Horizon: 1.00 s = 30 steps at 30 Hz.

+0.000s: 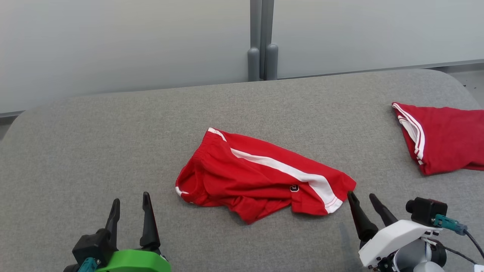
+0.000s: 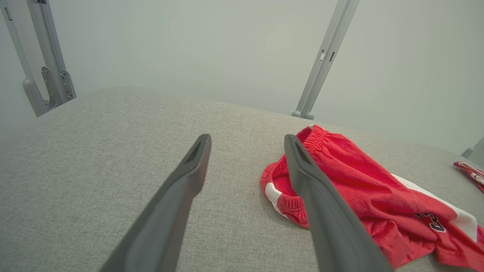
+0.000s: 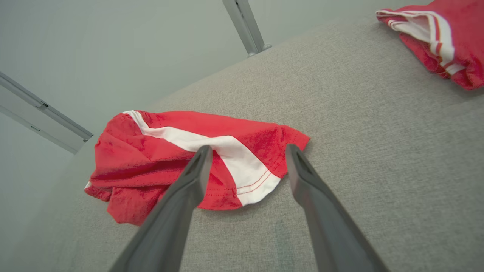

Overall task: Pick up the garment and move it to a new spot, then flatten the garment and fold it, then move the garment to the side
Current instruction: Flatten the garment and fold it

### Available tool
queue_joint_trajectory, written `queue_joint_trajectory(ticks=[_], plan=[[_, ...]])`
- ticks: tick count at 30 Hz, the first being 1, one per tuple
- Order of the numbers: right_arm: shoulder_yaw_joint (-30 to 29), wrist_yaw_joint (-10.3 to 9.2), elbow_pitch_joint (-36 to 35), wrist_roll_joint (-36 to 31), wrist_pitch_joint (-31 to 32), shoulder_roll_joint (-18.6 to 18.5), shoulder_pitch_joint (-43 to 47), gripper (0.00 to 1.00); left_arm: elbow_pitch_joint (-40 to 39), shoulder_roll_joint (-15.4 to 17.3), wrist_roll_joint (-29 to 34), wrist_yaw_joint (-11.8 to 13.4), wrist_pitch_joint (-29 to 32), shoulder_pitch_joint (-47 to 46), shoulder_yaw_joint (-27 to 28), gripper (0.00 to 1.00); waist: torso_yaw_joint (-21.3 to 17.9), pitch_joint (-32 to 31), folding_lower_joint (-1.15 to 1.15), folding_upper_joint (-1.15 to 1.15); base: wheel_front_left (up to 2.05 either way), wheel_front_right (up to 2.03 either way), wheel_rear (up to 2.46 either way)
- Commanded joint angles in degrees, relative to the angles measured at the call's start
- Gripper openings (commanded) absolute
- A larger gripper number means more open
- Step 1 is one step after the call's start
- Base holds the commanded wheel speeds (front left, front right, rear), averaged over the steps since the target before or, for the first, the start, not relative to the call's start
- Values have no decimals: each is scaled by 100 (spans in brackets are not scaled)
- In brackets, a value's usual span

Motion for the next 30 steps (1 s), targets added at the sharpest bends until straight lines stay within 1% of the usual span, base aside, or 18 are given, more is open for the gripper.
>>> queue_joint_trajectory(ticks=[1, 8, 13, 19, 21, 26, 27, 28, 29, 30], plan=[[50, 1, 183, 257, 73, -11, -16, 100, 11, -7, 75, -22, -18, -29, 14, 100, 20, 41, 0, 56, 0, 0, 0], [237, 2, 1006, 1282, 116, -14, -368, 100, 25, -53, 110, -80, -18, -164, 3, 100, 175, 259, 0, 56, 0, 0, 0], [281, 2, 1552, 1700, 108, -13, -658, 100, 27, -76, 125, -102, -18, -225, 24, 100, 302, 388, 0, 56, 0, 0, 0], [315, 2, 2145, 1881, 110, -14, -1023, 100, 42, -145, 162, -132, -18, -288, 61, 100, 496, 534, 0, 56, 0, 0, 0], [307, 1, 2301, 1817, 87, -13, -1111, 100, 46, -167, 167, -146, -18, -292, 80, 100, 544, 567, 0, 56, 0, 0, 0], [326, 1, 2463, 1738, 37, -12, -1263, 100, 73, -243, 213, -192, -18, -305, 143, 100, 620, 601, 0, 56, 0, 0, 0], [316, 1, 2462, 1725, 17, -12, -1275, 95, 77, -257, 219, -202, -18, -302, 158, 100, 628, 603, 0, 56, 0, 0, 0], [302, 1, 2446, 1683, -10, -12, -1273, 73, 82, -269, 232, -208, -18, -296, 170, 100, 633, 602, 0, 56, 0, 0, 0], [277, 1, 2424, 1660, -42, -12, -1255, 54, 85, -282, 249, -215, -18, -285, 183, 100, 636, 600, 0, 56, 0, 0, 0], [251, 1, 2395, 1630, -58, -13, -1226, 47, 85, -293, 258, -228, -18, -272, 195, 100, 635, 597, 0, 56, 0, 0, 0]])
